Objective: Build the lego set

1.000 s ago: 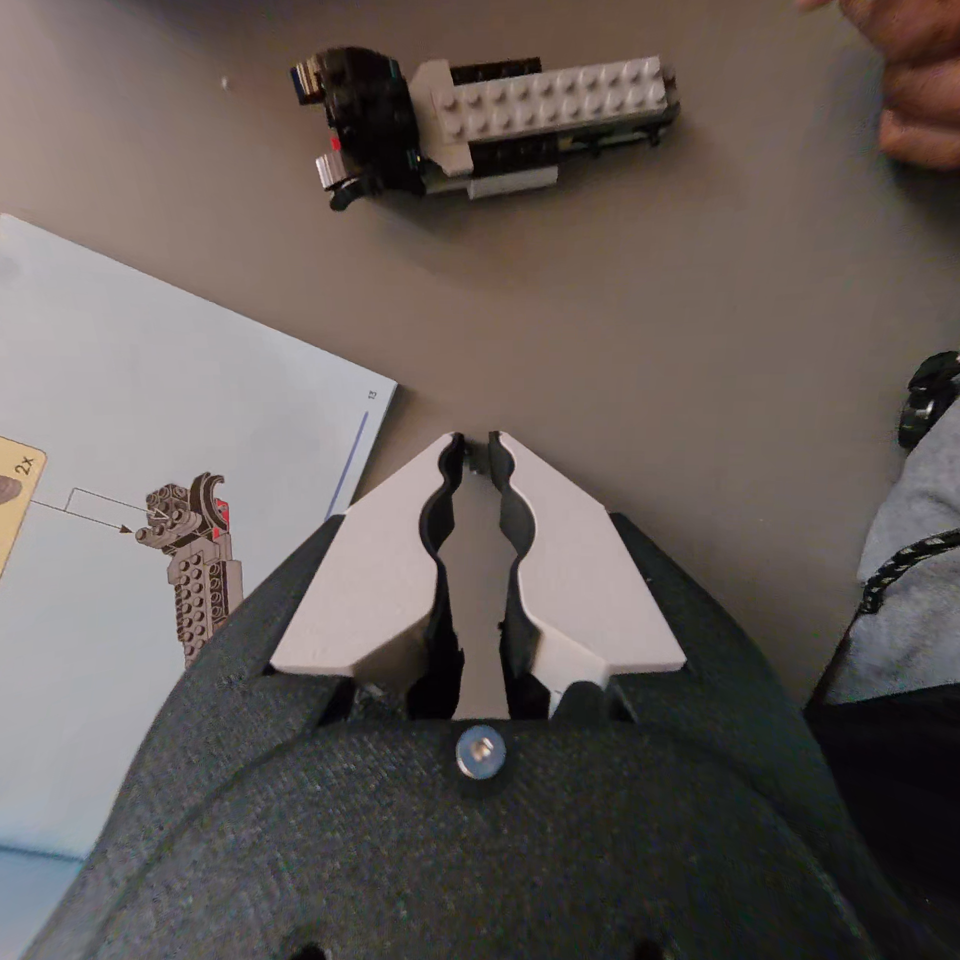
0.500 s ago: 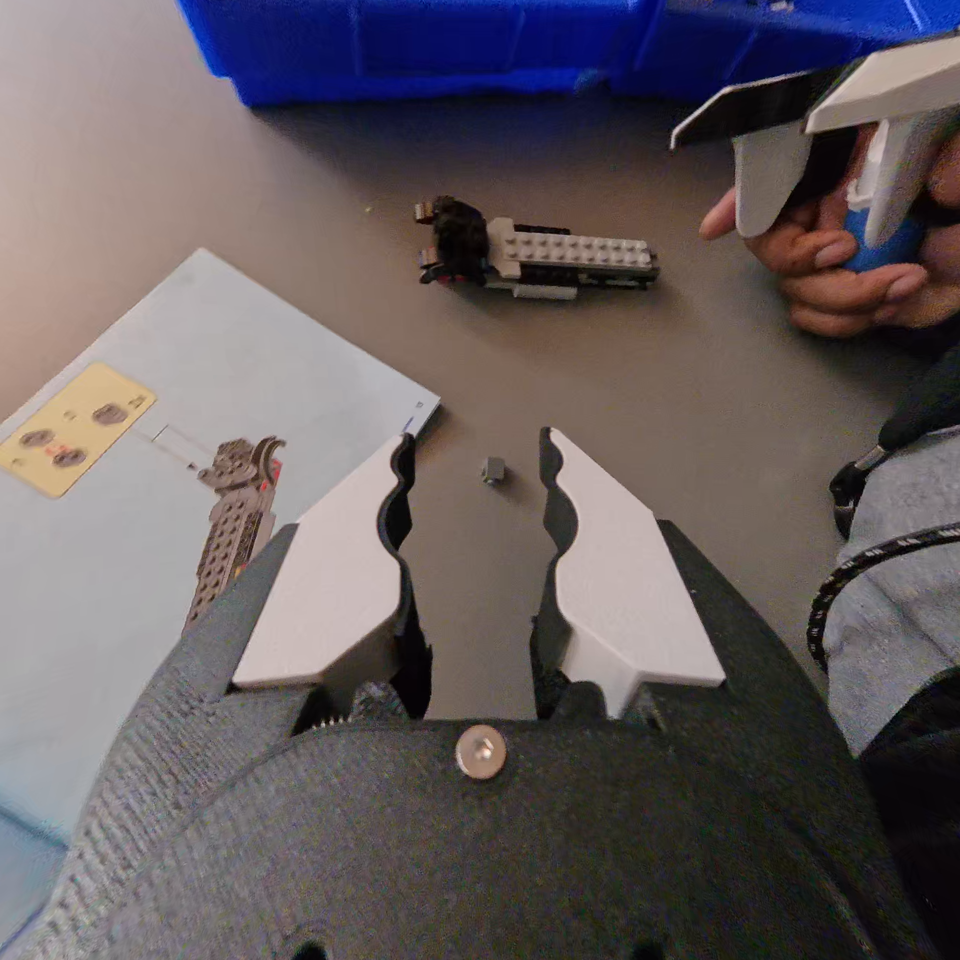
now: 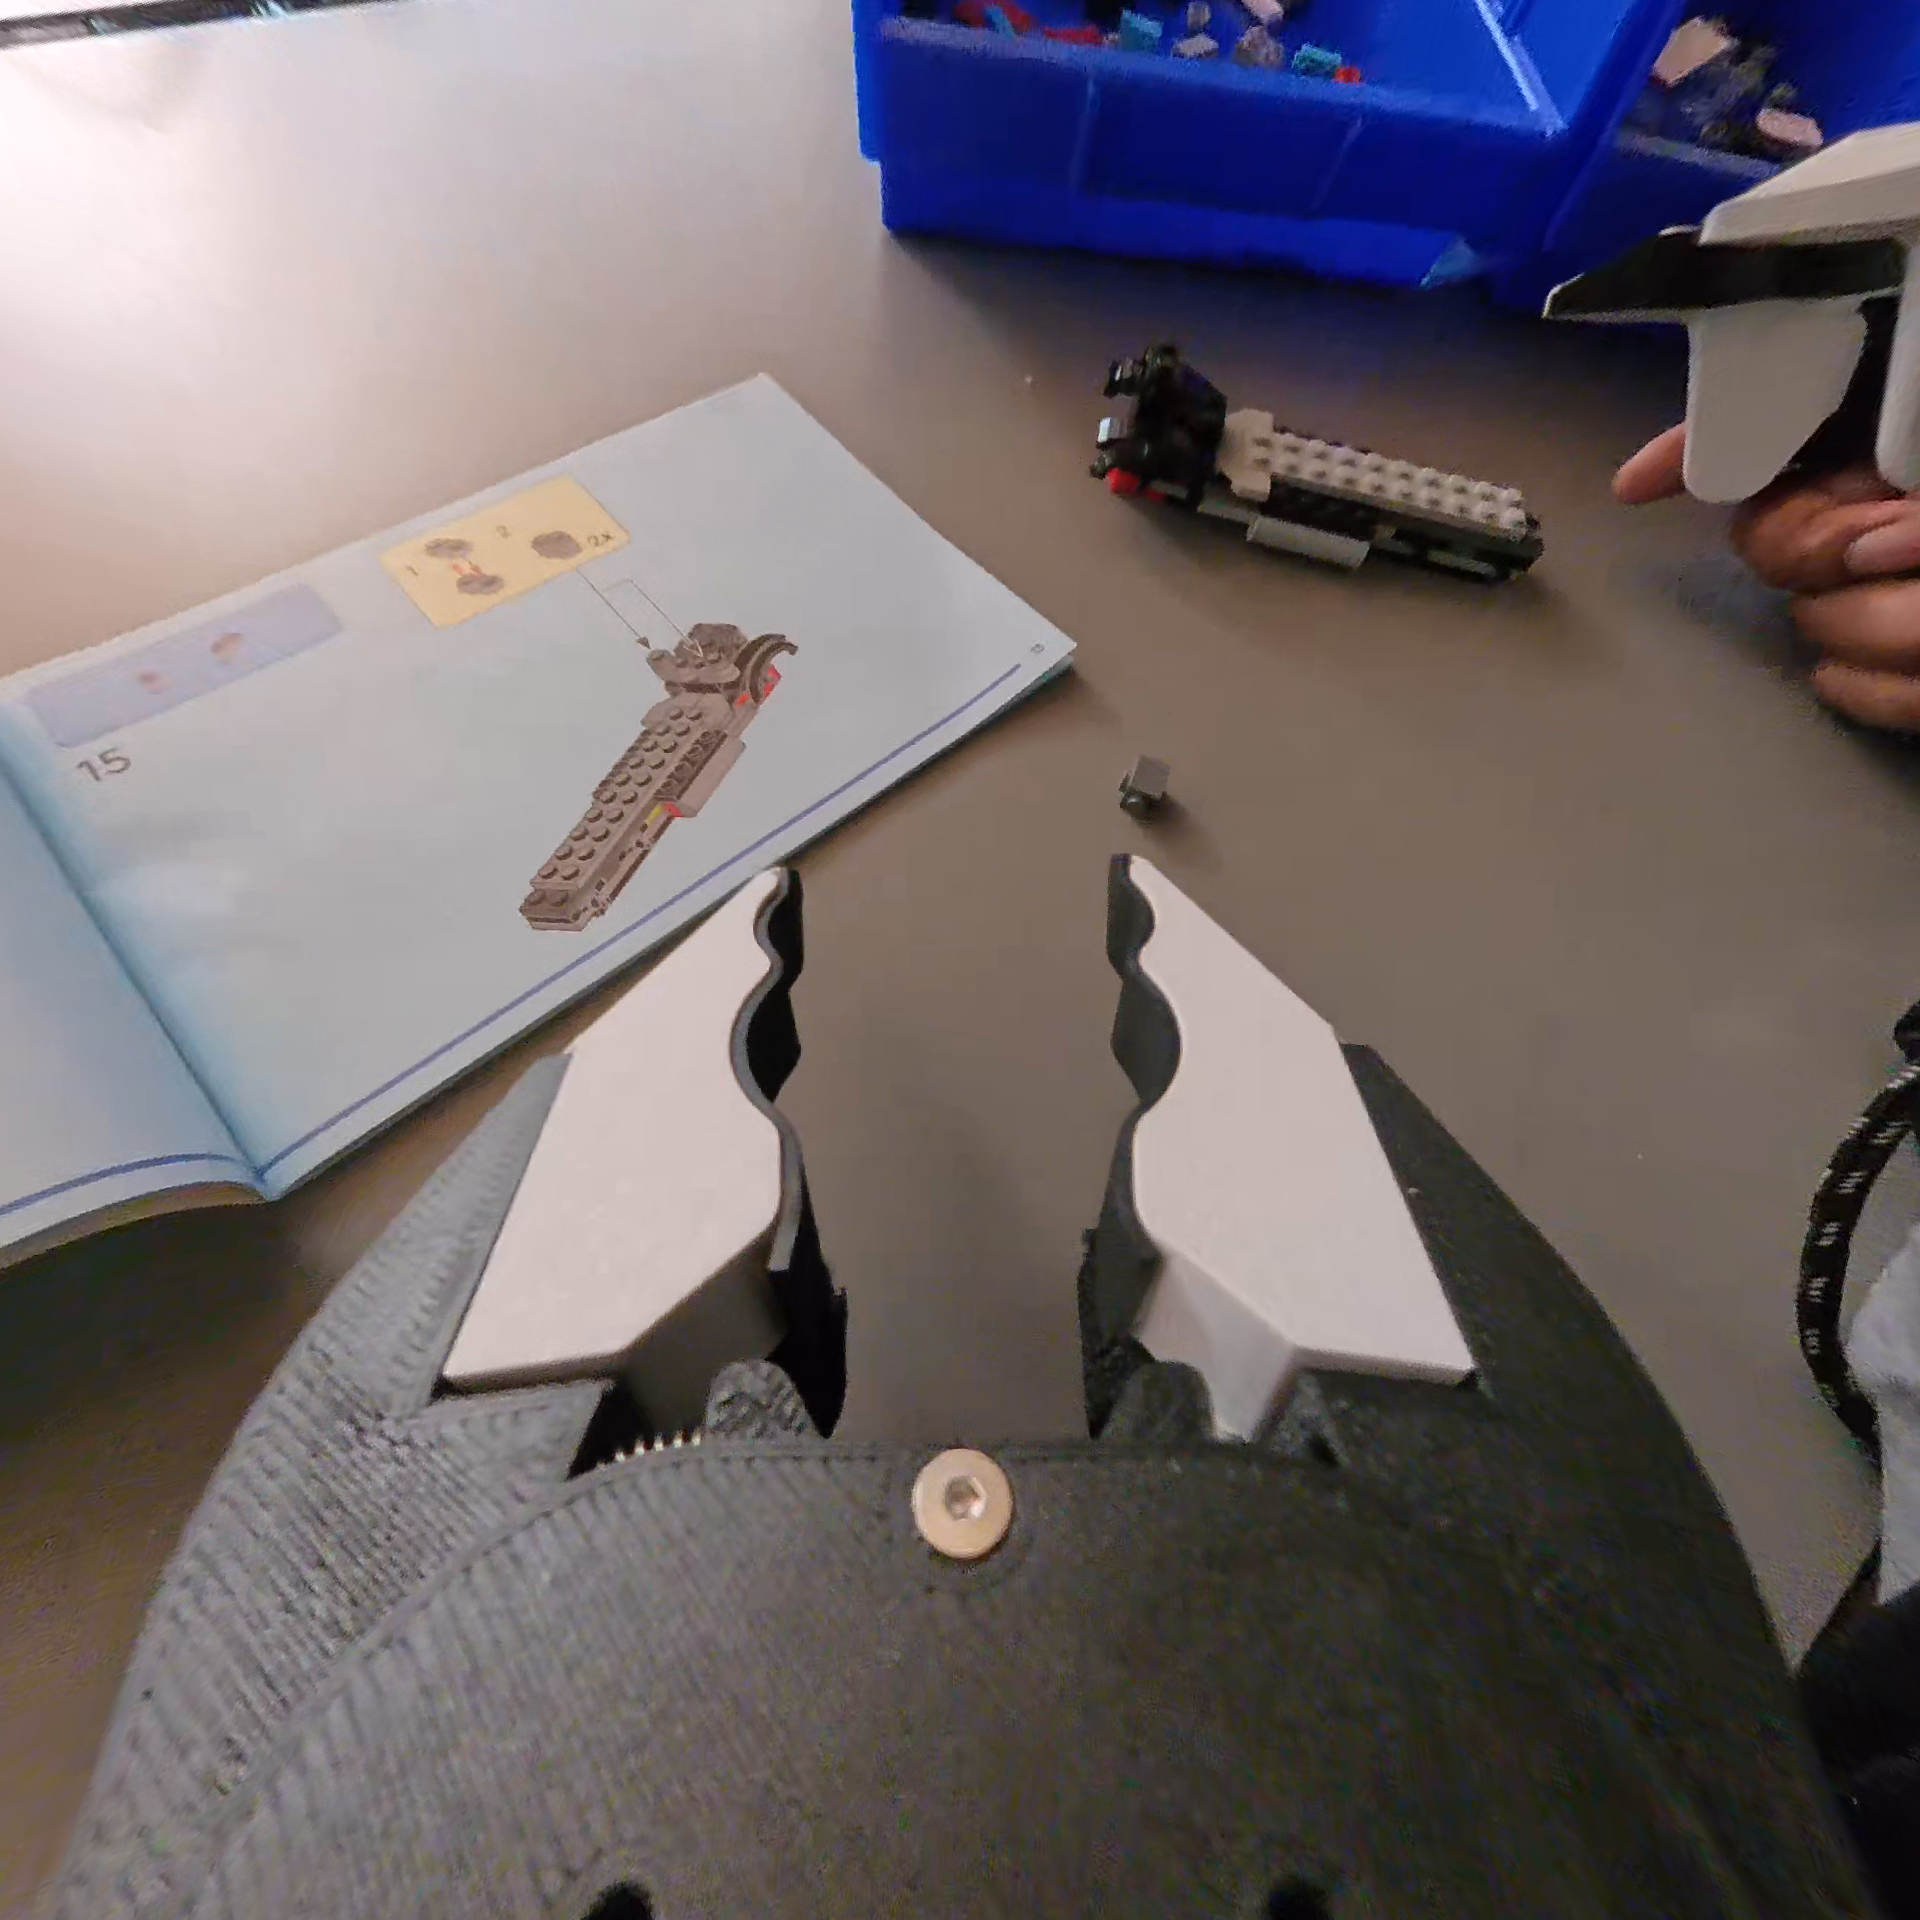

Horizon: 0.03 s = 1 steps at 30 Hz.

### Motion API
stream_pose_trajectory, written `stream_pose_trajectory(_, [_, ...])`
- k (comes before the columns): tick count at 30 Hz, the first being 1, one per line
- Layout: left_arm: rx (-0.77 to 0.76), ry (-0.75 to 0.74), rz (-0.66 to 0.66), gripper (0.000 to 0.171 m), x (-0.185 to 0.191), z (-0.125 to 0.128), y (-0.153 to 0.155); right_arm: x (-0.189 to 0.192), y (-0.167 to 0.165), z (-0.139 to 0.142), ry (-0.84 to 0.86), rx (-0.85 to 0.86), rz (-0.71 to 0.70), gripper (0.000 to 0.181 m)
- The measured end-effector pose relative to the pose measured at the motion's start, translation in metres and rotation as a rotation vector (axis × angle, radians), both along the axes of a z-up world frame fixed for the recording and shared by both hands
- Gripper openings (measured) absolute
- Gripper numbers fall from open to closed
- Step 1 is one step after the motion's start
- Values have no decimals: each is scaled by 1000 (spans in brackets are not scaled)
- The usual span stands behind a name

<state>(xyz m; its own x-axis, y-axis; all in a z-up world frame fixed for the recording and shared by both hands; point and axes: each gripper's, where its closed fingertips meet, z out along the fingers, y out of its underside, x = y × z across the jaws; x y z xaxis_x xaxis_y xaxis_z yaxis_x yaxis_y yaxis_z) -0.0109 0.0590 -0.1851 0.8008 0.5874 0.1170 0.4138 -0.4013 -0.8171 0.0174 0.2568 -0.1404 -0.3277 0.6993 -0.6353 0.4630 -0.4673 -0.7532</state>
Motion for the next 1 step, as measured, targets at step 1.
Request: stream_pose_trajectory(1, [-10, -16, -8, 59, 1, -3, 1, -1, 3, -2, -9, 13, -14, 52])
